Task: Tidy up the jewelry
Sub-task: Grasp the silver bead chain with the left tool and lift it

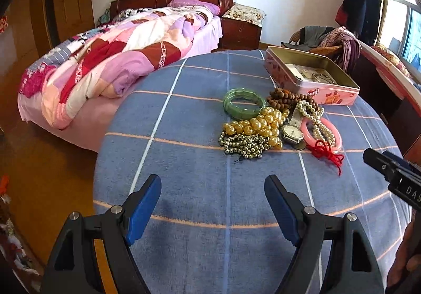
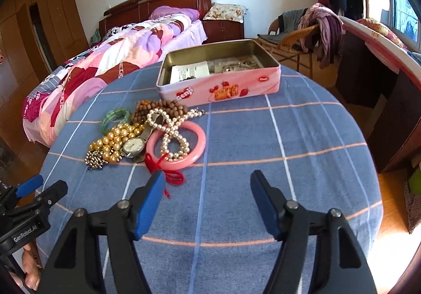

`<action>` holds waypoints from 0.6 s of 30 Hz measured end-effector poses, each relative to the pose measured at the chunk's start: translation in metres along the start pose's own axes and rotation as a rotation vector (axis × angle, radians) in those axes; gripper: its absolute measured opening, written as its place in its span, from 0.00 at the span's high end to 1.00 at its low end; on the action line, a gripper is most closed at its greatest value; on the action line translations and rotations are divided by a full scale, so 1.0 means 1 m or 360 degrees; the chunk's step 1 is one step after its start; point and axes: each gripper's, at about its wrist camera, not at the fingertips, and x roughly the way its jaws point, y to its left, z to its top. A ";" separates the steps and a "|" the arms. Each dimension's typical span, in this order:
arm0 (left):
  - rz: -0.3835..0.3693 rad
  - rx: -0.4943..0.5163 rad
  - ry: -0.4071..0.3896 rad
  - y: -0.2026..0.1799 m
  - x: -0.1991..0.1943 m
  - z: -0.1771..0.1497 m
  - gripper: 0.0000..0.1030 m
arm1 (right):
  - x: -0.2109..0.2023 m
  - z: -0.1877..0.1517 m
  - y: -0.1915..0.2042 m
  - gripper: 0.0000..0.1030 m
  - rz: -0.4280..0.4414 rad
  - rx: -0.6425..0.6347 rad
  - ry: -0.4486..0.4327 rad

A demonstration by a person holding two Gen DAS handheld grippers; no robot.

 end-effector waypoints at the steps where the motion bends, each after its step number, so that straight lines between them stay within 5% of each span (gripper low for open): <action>1: -0.0028 -0.0010 0.0005 0.000 0.002 0.002 0.22 | 0.001 -0.001 0.000 0.31 0.0001 0.0002 0.0001; 6: -0.0036 0.0044 -0.0004 -0.010 0.016 0.012 0.22 | 0.005 -0.001 0.005 0.32 0.0011 -0.0009 0.0023; 15: -0.0156 0.0012 0.0158 -0.025 0.063 0.035 0.24 | 0.009 0.000 0.001 0.32 0.0011 0.0002 0.0050; 16: -0.0163 0.0017 0.0154 -0.025 0.064 0.036 0.27 | 0.009 0.000 0.000 0.32 0.0008 0.0006 0.0050; 17: -0.0150 0.0038 0.0141 -0.025 0.064 0.037 0.41 | 0.009 0.000 -0.001 0.32 0.0007 0.0012 0.0050; 18: -0.0138 0.0060 0.0137 -0.026 0.063 0.037 0.64 | 0.009 0.000 -0.003 0.32 0.0009 0.0021 0.0051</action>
